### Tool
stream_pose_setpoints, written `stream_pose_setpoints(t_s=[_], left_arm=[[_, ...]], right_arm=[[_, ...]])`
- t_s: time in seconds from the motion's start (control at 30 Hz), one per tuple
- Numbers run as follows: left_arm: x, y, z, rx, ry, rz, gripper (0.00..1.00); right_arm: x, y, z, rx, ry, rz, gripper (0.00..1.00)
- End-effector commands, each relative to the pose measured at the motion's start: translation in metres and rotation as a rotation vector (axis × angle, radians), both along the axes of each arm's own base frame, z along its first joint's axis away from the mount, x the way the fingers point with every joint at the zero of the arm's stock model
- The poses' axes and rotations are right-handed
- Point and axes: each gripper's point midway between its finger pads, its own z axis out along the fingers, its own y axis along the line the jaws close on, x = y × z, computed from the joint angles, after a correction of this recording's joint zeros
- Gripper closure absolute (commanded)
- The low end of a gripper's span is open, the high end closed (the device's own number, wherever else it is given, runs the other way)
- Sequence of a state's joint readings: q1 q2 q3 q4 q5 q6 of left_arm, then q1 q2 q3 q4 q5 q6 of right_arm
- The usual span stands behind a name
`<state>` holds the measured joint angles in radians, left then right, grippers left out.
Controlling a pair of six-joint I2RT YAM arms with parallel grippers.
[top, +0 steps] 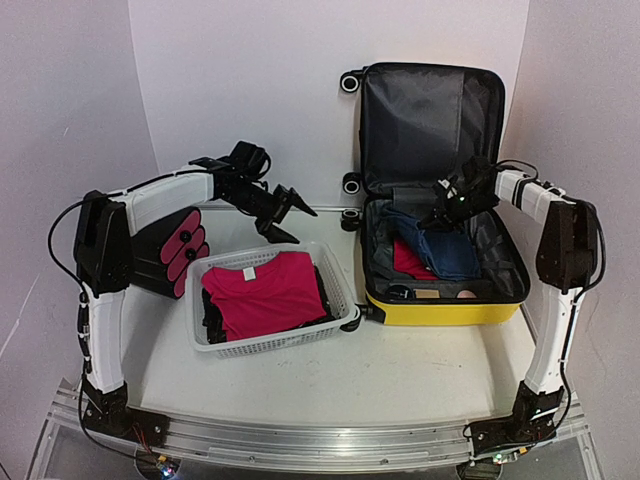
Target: Open, take out, and arrange the luggage
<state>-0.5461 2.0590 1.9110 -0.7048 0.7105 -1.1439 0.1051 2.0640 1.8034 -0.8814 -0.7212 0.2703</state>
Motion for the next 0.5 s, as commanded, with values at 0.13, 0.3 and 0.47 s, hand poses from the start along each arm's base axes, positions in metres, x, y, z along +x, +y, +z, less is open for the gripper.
stream_pose_setpoints(t_s=[0.13,0.3,0.47], left_arm=[[0.019,-0.076,0.024,-0.293,0.212,0.18,0.24],[0.013,-0.117,0.016,-0.304,0.282,0.185,0.24],[0.012,-0.145,0.008,-0.298,0.268,0.203,0.2]], right_arm=[[0.001,0.007,0.024,0.065,-0.064,0.027,1.0],[-0.002,0.009,0.03,0.082,-0.069,0.034,1.0],[-0.01,0.016,0.031,0.086,-0.066,0.049,1.0]])
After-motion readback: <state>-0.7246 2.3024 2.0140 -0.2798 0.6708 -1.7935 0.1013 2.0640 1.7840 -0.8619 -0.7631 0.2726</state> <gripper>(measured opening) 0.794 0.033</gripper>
